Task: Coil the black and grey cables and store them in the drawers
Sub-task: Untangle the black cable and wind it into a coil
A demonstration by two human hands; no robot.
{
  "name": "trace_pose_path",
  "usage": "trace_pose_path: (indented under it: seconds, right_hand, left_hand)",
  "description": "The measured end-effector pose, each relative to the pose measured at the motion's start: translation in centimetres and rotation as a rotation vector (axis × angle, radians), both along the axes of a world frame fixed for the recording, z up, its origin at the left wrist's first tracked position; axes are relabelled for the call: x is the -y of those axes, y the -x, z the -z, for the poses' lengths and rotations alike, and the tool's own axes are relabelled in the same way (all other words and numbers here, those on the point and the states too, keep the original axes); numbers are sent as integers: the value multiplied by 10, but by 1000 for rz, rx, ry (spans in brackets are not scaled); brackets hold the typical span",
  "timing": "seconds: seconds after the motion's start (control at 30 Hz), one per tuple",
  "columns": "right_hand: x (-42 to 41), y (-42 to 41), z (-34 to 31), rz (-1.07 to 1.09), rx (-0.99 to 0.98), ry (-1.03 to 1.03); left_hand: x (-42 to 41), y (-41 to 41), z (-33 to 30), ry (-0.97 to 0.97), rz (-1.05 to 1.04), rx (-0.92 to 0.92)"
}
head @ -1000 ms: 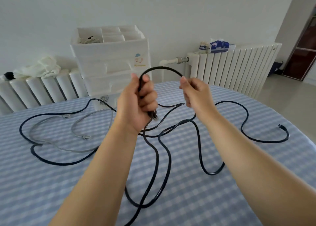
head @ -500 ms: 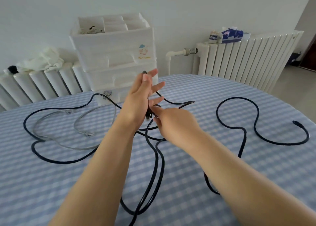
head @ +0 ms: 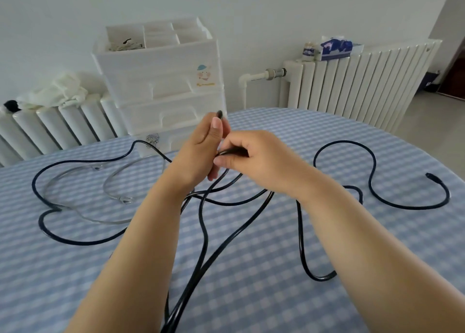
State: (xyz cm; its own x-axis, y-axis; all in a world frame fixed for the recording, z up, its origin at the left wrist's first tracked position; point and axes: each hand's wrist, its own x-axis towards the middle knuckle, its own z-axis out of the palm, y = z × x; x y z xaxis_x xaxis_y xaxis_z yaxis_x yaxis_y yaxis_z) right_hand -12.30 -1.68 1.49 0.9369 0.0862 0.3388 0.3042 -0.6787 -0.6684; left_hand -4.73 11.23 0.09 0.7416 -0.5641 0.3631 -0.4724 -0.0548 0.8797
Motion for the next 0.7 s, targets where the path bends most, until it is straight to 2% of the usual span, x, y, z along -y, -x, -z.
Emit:
trace_pose_path:
  seconds: [0.1, 0.17, 0.33, 0.43, 0.57, 0.7]
  right_hand:
    - [0, 1, -4, 119, 121, -108]
    - [5, 1, -8, 157, 122, -188]
    - [23, 6, -20, 29, 73, -338]
    - [25, 8, -21, -22, 86, -509]
    - [24, 7, -21, 100, 115, -851]
    - [18, 3, -16, 154, 32, -1026]
  left_hand:
    - [4, 4, -2, 128, 147, -211]
    - [5, 6, -3, 146, 232, -337]
    - [2, 9, -8, 89, 389, -608]
    - [0, 9, -12, 139, 543, -748]
    - [-4, 9, -16, 255, 588, -784]
    - [-1, 14, -18, 362, 557, -760]
